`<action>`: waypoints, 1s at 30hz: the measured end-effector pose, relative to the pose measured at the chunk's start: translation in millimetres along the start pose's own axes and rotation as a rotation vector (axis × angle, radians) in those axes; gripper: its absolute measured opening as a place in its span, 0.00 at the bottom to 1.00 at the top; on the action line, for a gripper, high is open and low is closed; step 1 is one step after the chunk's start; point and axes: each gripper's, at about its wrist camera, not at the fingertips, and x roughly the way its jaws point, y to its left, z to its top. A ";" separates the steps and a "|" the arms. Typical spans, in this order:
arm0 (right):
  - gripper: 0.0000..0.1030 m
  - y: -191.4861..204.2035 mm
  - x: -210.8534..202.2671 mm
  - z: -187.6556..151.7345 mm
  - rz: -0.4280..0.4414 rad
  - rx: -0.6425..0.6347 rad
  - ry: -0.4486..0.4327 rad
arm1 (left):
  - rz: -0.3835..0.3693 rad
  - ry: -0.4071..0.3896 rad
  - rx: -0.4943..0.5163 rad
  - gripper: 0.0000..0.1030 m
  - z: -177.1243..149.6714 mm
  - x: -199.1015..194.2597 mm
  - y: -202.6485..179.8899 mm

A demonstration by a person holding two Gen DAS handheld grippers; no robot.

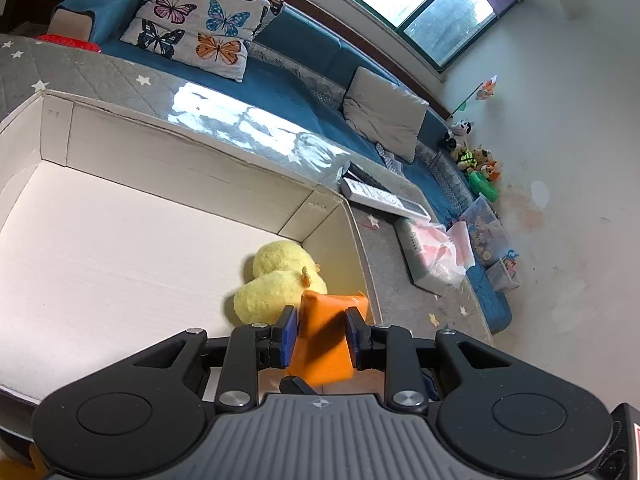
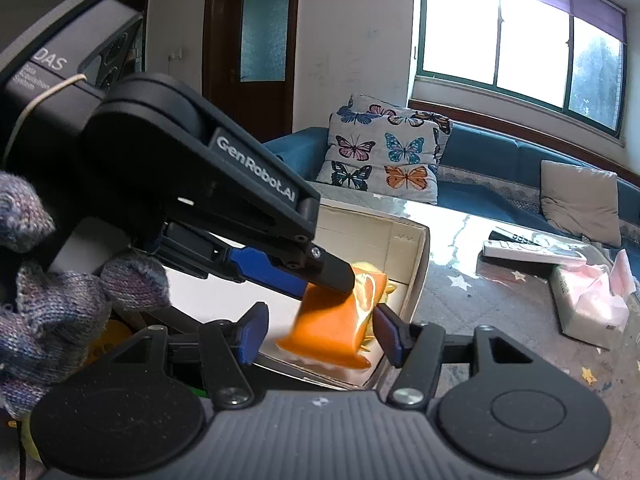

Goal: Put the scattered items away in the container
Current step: 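Carry the orange clay block into the box and open the left tool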

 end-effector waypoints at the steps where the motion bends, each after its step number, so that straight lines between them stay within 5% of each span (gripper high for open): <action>1: 0.59 0.7 -0.6 -0.1 -0.004 -0.003 -0.001 | -0.003 -0.001 0.003 0.27 -0.5 -0.4 -0.5; 12: 0.59 5.7 -14.6 -4.2 -0.021 0.007 -0.027 | -0.001 0.001 0.024 0.27 -6.6 -8.0 -4.1; 30: 0.82 33.8 -70.3 -30.6 -0.005 0.001 -0.075 | 0.061 -0.042 0.121 0.27 -42.4 -72.7 -3.2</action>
